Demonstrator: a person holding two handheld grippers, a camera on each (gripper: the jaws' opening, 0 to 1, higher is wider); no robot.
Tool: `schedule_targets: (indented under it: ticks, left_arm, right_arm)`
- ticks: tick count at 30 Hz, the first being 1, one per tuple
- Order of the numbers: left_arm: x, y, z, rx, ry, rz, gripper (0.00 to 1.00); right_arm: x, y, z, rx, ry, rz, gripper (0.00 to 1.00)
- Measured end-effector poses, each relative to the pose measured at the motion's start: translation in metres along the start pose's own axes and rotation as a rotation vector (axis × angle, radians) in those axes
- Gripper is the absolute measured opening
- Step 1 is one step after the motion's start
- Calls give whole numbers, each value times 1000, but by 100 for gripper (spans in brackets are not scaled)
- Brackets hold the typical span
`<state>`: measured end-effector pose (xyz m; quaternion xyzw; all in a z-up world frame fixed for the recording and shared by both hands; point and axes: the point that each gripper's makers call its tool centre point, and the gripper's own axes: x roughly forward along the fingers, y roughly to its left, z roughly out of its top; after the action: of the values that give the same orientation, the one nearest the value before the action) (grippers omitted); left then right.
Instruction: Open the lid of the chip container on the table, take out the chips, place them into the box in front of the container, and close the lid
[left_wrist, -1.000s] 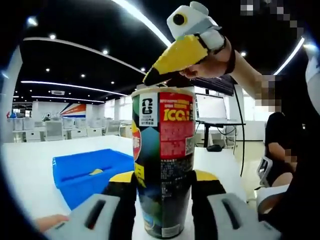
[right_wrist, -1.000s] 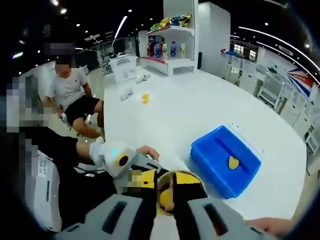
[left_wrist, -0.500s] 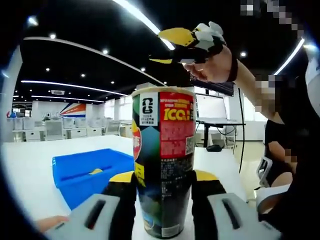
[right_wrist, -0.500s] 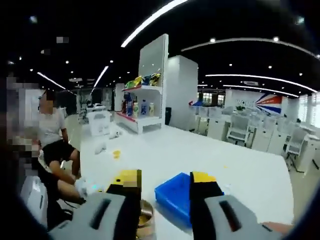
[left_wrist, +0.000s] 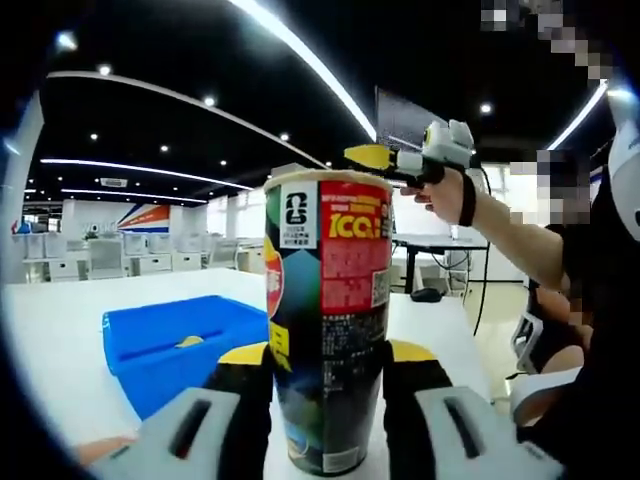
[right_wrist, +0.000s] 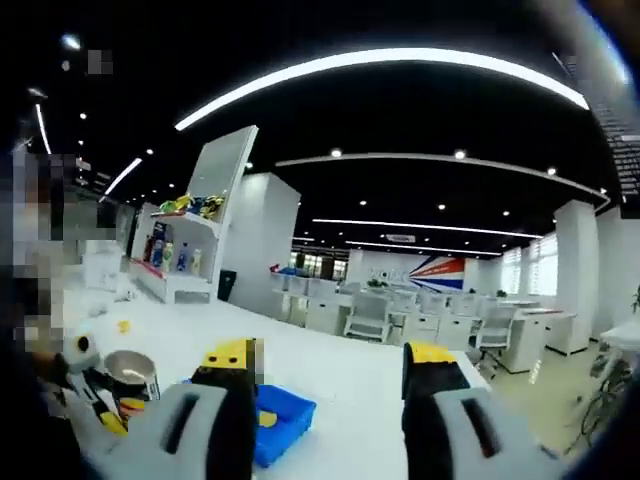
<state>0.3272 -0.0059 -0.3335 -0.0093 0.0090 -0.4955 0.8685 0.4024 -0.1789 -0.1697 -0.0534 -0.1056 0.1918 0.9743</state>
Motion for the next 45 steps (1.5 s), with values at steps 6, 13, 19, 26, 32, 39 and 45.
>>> schedule_targets:
  ticks: [6, 13, 19, 26, 32, 39, 45]
  left_arm:
    - [-1, 0, -1, 1, -1, 1, 44]
    - [-2, 0, -2, 1, -7, 3, 44]
    - [-3, 0, -3, -1, -20, 1, 44]
    - [-2, 0, -4, -3, -10, 0, 44]
    - [-2, -1, -5, -3, 0, 1, 44]
    - [-3, -1, -6, -2, -1, 2, 44]
    - [-3, -1, -6, -1, -6, 2, 44]
  right_arm:
    - [-11, -17, -66, 17, 14, -90, 66]
    - [-24, -32, -130, 73, -56, -172, 75]
    - [-18, -27, -206, -16, 121, -149, 85]
    - [-17, -23, -254, 69, 285, -156, 80]
    - [-22, -30, -261, 140, 318, -186, 77]
    - [-26, -30, -265, 133, 347, -199, 77]
    - [-28, -24, -266, 119, 364, -194, 76]
